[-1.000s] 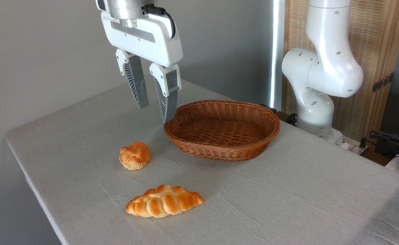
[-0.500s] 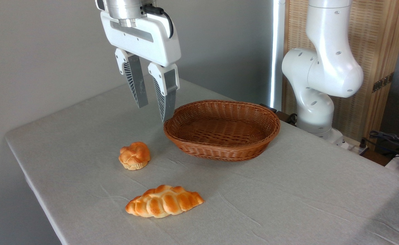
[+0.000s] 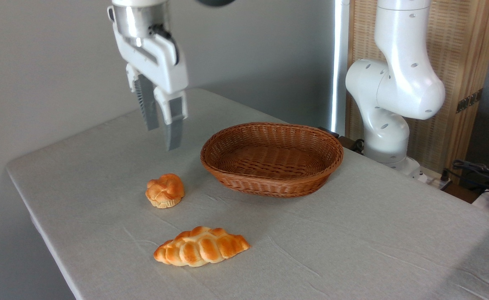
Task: Put bread into the basket
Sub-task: 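Move the gripper over the small round bread roll and lower it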
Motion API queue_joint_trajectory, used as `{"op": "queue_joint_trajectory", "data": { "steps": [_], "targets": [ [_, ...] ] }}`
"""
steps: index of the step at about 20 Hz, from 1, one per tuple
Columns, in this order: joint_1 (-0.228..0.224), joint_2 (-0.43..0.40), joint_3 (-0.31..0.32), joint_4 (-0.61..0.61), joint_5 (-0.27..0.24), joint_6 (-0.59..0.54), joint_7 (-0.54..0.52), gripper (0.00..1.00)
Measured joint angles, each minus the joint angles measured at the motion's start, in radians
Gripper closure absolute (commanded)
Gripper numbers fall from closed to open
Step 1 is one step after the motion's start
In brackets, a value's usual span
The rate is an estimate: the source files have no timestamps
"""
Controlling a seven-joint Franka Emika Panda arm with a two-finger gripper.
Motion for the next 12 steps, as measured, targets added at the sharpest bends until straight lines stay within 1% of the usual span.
{"op": "queue_joint_trajectory", "data": {
  "steps": [3,5,7,10,12],
  "targets": [
    [-0.026,0.007,-0.013,-0.049,0.004,0.076,0.000,0.00],
    [-0.047,0.013,-0.014,-0.081,0.020,0.125,0.000,0.00],
    [-0.067,0.023,-0.016,-0.115,0.046,0.178,0.000,0.00],
    [-0.078,0.043,-0.032,-0.149,0.069,0.252,0.000,0.00],
    [-0.080,0.056,-0.042,-0.172,0.107,0.274,0.000,0.00]
  ]
}}
